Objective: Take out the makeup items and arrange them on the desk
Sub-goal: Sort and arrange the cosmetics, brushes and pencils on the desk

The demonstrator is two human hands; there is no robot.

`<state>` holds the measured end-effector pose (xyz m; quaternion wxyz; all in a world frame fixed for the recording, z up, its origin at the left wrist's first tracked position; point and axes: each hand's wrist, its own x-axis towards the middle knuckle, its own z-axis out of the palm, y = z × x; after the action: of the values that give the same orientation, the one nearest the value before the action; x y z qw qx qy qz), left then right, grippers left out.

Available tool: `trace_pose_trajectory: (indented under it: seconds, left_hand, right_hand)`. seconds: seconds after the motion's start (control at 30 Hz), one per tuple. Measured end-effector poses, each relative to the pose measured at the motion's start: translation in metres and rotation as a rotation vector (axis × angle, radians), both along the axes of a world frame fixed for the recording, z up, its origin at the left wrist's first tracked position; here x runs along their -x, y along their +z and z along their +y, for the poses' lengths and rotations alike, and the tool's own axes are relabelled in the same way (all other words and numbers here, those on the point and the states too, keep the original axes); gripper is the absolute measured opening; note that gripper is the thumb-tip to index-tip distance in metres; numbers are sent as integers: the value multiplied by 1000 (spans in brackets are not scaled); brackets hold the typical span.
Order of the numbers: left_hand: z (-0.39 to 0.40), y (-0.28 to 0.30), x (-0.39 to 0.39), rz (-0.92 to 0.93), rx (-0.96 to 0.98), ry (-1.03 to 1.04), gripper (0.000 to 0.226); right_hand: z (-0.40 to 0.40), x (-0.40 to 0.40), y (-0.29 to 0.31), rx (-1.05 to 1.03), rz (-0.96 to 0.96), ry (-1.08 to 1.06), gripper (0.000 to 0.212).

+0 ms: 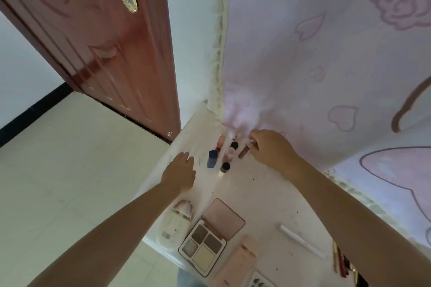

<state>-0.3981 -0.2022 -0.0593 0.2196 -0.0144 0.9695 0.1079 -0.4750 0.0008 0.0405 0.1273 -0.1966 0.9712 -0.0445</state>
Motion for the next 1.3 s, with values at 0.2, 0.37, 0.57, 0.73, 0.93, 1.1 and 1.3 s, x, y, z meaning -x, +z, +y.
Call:
trace_pose_trajectory:
  seconds: [0.2,0.37,0.57,0.73,0.93,1.1,1.3]
  left_hand:
    - [1,-3,-1,-53,69,-67,57]
    - [9,14,-7,-36,97,-102,52]
    - [42,50,-44,555,-177,-250,21]
    - [98,69,-53,597,-219,-378,33]
    - [153,71,-59,488,-285,-372,31]
    - [190,70,-59,191,-310,-197,43]
    - [247,91,-72,-243,-1137,352,34]
  right_hand:
    - [5,1,-3,7,-49,-27,32]
    - [16,-20,8,141,-30,-138,46]
    - [88,-92,-20,204,-24,-358,18]
    - [160,-71,-64,-11,-114,-496,43]
    - [177,-63,-89,-84,-108,-401,31]
    - [190,-93,-63,226,-122,-338,30]
    - [211,-152,-4,1027,-119,-650,23]
